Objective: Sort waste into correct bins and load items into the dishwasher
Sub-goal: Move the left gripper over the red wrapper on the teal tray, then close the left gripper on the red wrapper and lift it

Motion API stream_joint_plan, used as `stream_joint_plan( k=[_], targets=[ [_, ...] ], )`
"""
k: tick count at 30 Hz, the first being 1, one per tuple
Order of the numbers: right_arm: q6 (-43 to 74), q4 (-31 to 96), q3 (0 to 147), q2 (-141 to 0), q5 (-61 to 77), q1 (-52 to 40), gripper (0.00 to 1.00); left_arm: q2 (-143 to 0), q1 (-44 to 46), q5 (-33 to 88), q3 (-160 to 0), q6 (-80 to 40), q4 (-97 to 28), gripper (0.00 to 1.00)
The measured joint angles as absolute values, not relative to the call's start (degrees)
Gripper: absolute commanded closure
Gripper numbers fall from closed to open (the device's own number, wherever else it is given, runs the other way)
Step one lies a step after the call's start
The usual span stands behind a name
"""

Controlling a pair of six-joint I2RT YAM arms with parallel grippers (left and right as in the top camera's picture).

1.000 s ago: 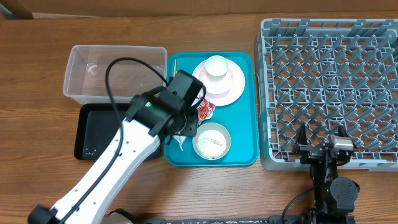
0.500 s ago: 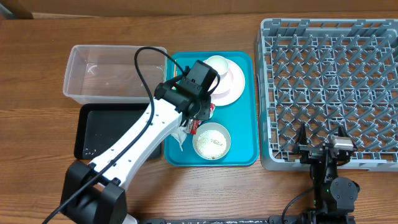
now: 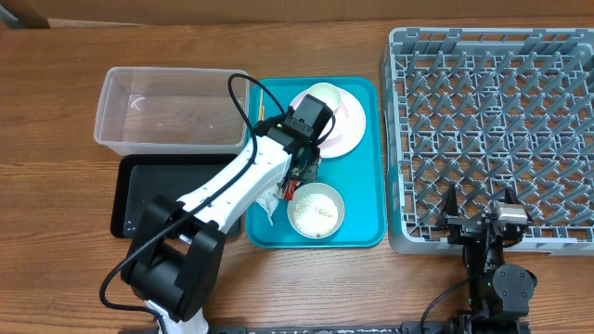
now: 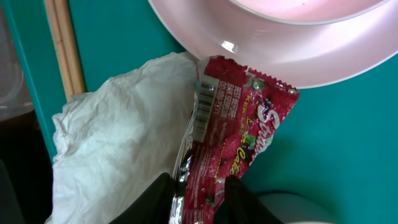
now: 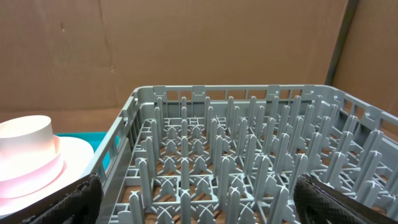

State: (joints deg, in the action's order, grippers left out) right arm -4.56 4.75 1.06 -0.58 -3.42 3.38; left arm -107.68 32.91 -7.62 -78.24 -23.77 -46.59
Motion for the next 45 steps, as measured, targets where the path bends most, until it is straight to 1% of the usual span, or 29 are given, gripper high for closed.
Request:
stream_joint_plan(
  k=[2, 9, 12, 15, 18, 20, 25, 27, 29, 40, 43, 45],
  targets=[
    [-4.6, 4.8, 1.1, -0.6, -3.4, 3.4, 0.0, -107.9, 32.9, -7.9, -78.2, -23.8, -46.3, 0.67],
    [-4.6, 4.7, 1.1, -0.6, -3.4, 3.4, 0.0, -108.0, 32.9, -8.6, -78.2, -23.8, -44.7, 0.67],
    [-4.6, 4.8, 1.1, -0.6, -3.4, 3.4, 0.0, -108.0, 32.9, -8.7, -78.2, -23.7, -44.3, 0.74],
    [-4.6, 4.7, 1.1, -0.6, -3.4, 3.4, 0.0, -108.0, 32.9, -8.8, -78.2, -23.6, -44.3, 0.75],
    [-4.6, 4.8, 1.1, -0.6, -3.4, 3.4, 0.0, -108.2, 32.9, -8.9, -78.2, -23.5, -44.1, 0.84],
    [-4.6, 4.8, 1.1, -0.6, -3.4, 3.4, 0.0, -108.6, 32.9, -8.9, -78.2, -23.6, -44.1, 0.86],
    [-4.5, 4.8, 1.1, -0.6, -3.4, 3.4, 0.0, -109.9, 32.9, -8.9, -78.2, -23.6, -43.7, 0.84],
    [-4.6, 4.8, 1.1, -0.6, -3.4, 3.4, 0.0, -109.9, 32.9, -9.2, -78.2, -23.5, -43.4, 0.75],
    [-4.6, 4.8, 1.1, -0.6, -3.4, 3.4, 0.0, -109.9, 32.9, -9.8, -78.2, -23.4, -43.2, 0.73],
    [-4.6, 4.8, 1.1, -0.6, -3.4, 3.4, 0.0, -110.1, 32.9, -10.5, -78.2, -23.6, -43.0, 0.75],
    [-4.6, 4.8, 1.1, -0.6, -3.4, 3.4, 0.0, -111.6, 32.9, -10.5, -78.2, -23.6, -42.2, 0.79],
    [-4.6, 4.8, 1.1, -0.6, -3.4, 3.4, 0.0, -113.1, 32.9, -10.5, -78.2, -23.7, -41.8, 0.87]
  ],
)
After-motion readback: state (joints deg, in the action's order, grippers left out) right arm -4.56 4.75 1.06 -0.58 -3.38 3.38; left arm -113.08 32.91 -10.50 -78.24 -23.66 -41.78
